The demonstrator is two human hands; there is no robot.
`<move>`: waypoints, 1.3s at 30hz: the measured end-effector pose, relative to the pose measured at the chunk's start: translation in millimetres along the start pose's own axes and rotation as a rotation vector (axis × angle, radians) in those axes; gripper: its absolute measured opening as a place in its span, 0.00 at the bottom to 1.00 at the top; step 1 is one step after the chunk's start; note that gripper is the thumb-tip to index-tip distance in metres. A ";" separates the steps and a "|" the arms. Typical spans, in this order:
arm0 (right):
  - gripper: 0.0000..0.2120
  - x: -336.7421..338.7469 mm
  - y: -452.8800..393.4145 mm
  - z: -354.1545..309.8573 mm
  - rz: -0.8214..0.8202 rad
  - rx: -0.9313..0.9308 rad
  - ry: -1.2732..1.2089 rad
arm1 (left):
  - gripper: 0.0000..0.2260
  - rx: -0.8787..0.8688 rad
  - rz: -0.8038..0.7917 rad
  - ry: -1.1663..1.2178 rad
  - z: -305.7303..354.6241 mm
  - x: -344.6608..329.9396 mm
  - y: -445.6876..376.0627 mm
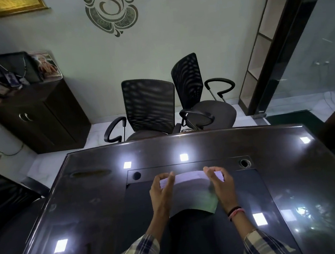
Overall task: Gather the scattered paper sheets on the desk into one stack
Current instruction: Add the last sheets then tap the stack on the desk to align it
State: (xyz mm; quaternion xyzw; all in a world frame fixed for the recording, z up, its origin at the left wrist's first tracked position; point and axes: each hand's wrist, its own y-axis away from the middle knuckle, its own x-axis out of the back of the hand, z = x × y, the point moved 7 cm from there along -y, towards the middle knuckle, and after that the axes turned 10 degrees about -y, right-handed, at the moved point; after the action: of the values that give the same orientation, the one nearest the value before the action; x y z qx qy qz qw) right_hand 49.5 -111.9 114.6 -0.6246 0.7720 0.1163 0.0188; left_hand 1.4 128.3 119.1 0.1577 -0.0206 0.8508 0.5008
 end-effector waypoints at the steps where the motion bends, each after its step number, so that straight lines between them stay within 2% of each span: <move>1: 0.09 0.7 0.8 -0.1 0.001 -0.002 0.004 | 0.17 -0.002 -0.005 -0.010 -1.7 -0.1 0.4; 5: 0.10 0.7 4.1 -2.8 -0.007 -0.004 0.024 | 0.22 -0.007 -0.021 0.046 -3.9 -1.4 -0.1; 9: 0.11 2.3 6.1 -4.6 -0.019 -0.003 0.056 | 0.21 -0.011 -0.031 -0.038 -2.4 0.7 1.3; 12: 0.12 4.3 5.8 -4.4 -0.018 -0.022 0.047 | 0.16 -0.014 -0.032 0.038 2.9 0.7 1.8; 14: 0.12 5.5 6.1 -4.9 -0.027 -0.026 0.062 | 0.14 0.005 -0.036 0.003 3.5 0.3 2.0; 19: 0.12 5.7 4.2 -9.9 -0.036 0.003 0.115 | 0.16 0.023 -0.046 -0.042 -0.4 -0.3 0.2; 22: 0.12 3.2 2.7 -12.8 -0.080 0.013 0.166 | 0.22 0.000 -0.048 -0.096 4.1 1.8 0.0; 25: 0.14 3.3 0.1 -15.8 -0.099 0.032 0.248 | 0.33 -0.013 -0.167 -0.079 0.8 0.5 -2.7; 27: 0.14 2.3 -4.5 -21.0 -0.133 0.094 0.343 | 0.36 -0.029 -0.241 -0.170 -11.2 0.8 -6.3; 29: 0.17 -4.7 -8.9 -27.0 -0.223 0.148 0.496 | 0.31 -0.043 -0.240 -0.255 -21.3 3.7 -7.1; 33: 0.31 -45.7 -10.2 -48.0 -0.522 0.280 1.043 | 0.13 -0.023 -0.172 -0.272 -24.1 4.2 -9.3; 37: 0.40 -104.9 6.1 -52.8 -0.872 0.219 1.178 | 0.09 -0.063 -0.155 -0.347 -20.8 1.4 -14.8; 38: 0.37 -118.6 10.2 -48.3 -0.918 0.230 1.224 | 0.10 -0.053 -0.156 -0.344 -22.7 1.0 -14.2; 39: 0.30 -130.9 12.3 -45.4 -0.939 0.276 1.297 | 0.10 -0.044 -0.154 -0.341 -22.3 0.8 -13.6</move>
State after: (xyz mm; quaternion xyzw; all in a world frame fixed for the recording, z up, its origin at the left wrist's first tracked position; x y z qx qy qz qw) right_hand 71.5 6.9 183.4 -0.8186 0.2941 -0.3849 -0.3087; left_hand 7.2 140.0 96.5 0.2897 -0.1115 0.7702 0.5571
